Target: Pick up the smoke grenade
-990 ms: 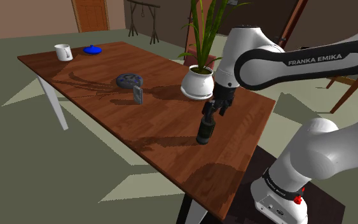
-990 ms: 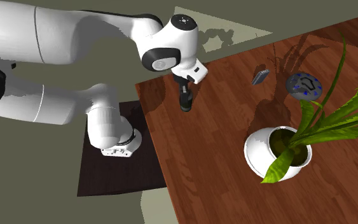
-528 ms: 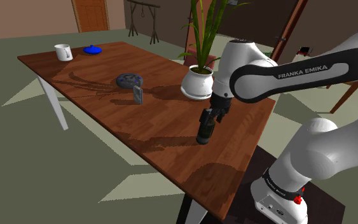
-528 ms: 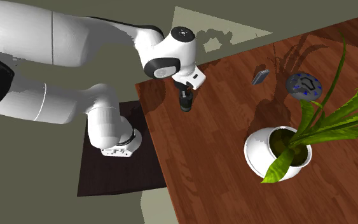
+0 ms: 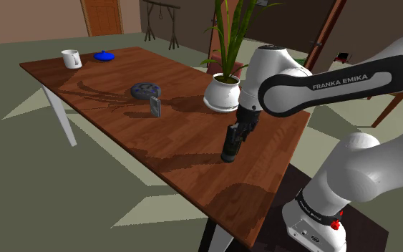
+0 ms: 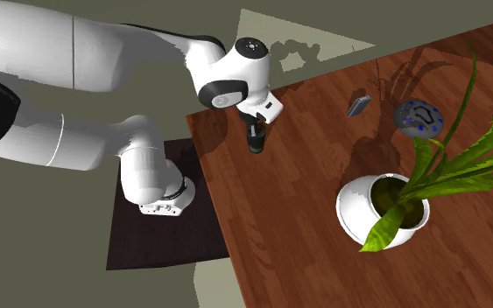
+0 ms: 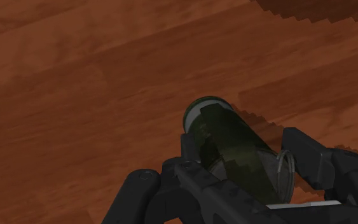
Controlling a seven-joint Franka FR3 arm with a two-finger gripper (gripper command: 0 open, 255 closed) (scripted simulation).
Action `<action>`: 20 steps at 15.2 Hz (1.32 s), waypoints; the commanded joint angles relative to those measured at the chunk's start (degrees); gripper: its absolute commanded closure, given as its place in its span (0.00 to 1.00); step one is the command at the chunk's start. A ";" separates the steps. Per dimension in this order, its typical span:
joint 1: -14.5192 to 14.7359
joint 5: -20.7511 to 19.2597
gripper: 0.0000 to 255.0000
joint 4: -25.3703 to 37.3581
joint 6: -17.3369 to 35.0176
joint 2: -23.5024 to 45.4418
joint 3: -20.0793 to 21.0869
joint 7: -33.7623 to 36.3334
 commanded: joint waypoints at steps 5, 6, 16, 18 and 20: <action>-0.12 -0.23 1.00 1.05 -1.78 -0.65 -0.26 -0.06; -0.15 -0.33 1.00 1.60 -2.75 -1.07 -0.37 -0.05; -0.46 -1.26 1.00 7.67 -11.80 -4.07 -1.43 0.06; -0.52 -1.43 1.00 9.01 -13.49 -4.42 -1.62 0.09; -0.53 -1.45 1.00 9.11 -13.62 -4.45 -1.64 0.09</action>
